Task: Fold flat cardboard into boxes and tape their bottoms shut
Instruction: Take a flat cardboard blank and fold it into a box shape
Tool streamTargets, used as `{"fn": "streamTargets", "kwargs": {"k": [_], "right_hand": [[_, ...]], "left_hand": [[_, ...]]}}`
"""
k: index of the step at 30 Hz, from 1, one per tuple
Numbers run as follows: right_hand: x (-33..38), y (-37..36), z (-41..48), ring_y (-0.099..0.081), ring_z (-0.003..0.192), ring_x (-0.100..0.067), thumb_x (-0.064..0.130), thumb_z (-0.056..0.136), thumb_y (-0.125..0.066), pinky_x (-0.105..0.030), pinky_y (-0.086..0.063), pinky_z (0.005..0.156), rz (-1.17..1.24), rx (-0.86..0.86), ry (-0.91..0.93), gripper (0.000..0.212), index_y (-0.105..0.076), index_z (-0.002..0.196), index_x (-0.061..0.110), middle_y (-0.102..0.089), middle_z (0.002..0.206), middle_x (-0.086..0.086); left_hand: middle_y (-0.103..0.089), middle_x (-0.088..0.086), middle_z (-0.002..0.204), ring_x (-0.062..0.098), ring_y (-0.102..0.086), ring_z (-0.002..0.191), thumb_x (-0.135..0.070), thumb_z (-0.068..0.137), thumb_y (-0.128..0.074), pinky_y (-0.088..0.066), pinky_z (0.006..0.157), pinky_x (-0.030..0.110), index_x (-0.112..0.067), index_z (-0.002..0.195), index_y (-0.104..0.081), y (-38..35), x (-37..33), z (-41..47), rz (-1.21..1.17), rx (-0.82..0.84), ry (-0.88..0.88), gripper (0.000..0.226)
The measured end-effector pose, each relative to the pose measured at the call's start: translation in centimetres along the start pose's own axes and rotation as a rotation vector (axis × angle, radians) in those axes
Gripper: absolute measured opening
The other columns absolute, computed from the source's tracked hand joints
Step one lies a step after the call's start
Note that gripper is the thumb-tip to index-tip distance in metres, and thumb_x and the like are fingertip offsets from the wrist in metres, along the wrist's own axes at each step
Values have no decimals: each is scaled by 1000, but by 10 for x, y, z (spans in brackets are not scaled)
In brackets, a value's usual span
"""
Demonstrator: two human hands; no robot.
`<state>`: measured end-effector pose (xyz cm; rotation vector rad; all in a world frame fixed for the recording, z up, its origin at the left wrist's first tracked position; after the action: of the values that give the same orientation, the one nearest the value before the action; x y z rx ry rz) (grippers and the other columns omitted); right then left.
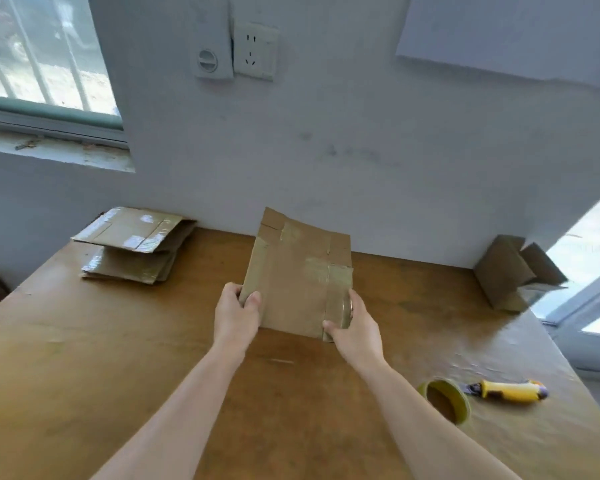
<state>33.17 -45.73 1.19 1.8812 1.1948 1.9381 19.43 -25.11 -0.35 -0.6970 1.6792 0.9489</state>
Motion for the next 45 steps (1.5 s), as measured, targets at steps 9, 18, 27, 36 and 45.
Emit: {"fn": "streamTargets", "kwargs": {"k": [9,18,27,36,45], "right_hand": [[-100,96,-3,-57,110,-20,31,86,-70,-31,-51,83,-20,4,-99,76,-26,149,26,-55,131,1],[-159,143,25,-57,72,-3,35,87,-68,-17,-39,51,-39,-18,-204,72,-28,146,28,-59,110,0],[-199,173,61,-51,124,-24,51,90,-57,-34,-44,95,-95,93,-215,66,-38,146,20,-51,141,-5],[-198,242,100,-33,140,-26,78,74,-55,-39,-35,105,337,169,-134,101,-13,153,31,-26,158,-1],[-221,260,120,-49,119,-23,26,82,-60,-39,-49,93,354,175,-151,75,-25,148,23,-49,137,-2]], "left_hand": [[-57,-6,89,10,-56,77,-26,98,-51,-38,53,22,-28,90,-46,-111,-34,-73,45,101,-53,9],[-56,-10,91,6,-57,79,-27,97,-52,-40,54,18,-24,96,-47,-201,-57,-78,92,239,-156,6],[-60,-7,89,2,-56,73,-29,96,-53,-41,50,5,-18,98,-49,-278,-103,-119,218,228,-421,11],[-56,-12,75,4,-54,58,-35,99,-46,-35,43,17,-21,107,-42,-366,-122,-175,561,147,-592,16],[-55,-9,79,11,-52,58,-49,97,-40,-36,42,27,-23,106,-39,-399,-101,-192,745,175,-545,27]]}}
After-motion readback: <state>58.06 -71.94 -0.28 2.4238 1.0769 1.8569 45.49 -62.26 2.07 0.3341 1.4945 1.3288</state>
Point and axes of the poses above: each hand's wrist, its own z-axis towards the middle knuckle, its own y-axis out of the back of the hand, x = y × z, the point moved 9 cm from there along z, towards the middle knuckle
